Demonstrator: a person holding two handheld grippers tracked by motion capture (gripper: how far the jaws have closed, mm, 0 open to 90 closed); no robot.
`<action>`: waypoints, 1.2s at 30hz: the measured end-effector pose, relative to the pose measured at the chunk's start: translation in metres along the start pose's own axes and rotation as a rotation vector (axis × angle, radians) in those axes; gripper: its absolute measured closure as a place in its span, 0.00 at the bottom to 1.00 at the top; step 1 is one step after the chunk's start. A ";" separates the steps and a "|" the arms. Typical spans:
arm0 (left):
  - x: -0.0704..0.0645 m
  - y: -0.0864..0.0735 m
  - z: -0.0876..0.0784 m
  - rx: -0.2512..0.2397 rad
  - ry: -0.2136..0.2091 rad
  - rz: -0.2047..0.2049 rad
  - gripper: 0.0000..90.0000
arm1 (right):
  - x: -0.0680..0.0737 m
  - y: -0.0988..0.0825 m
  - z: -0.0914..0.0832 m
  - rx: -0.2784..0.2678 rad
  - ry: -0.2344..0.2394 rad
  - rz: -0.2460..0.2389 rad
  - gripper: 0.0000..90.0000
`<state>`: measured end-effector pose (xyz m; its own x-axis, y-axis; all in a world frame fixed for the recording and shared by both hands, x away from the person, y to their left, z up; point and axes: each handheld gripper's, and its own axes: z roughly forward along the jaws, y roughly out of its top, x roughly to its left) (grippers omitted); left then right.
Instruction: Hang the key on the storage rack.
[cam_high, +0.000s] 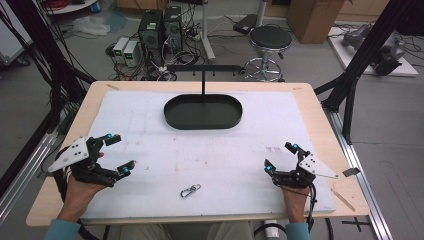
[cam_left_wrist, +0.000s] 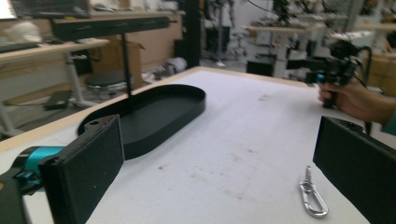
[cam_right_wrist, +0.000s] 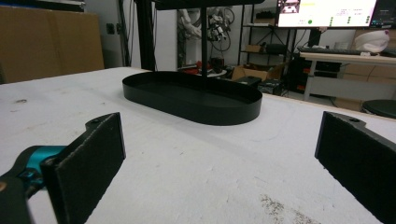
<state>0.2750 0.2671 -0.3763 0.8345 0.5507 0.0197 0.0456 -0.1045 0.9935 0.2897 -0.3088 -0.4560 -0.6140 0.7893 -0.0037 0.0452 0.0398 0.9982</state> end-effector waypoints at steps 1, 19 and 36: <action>-0.001 0.004 0.004 0.019 -0.021 0.012 0.03 | 0.000 0.000 0.000 -0.003 -0.001 -0.001 0.01; -0.024 0.027 0.082 0.295 -0.276 0.122 0.03 | 0.000 0.000 0.000 -0.003 -0.003 -0.001 0.01; -0.051 0.010 0.140 0.580 -0.332 0.176 0.03 | 0.000 0.000 0.000 -0.006 -0.004 -0.007 0.01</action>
<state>0.3094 0.1219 -0.3829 0.9762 0.2118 0.0473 0.1035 -0.6460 0.7563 0.2901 -0.3087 -0.4560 -0.6114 0.7913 -0.0106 0.0364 0.0415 0.9985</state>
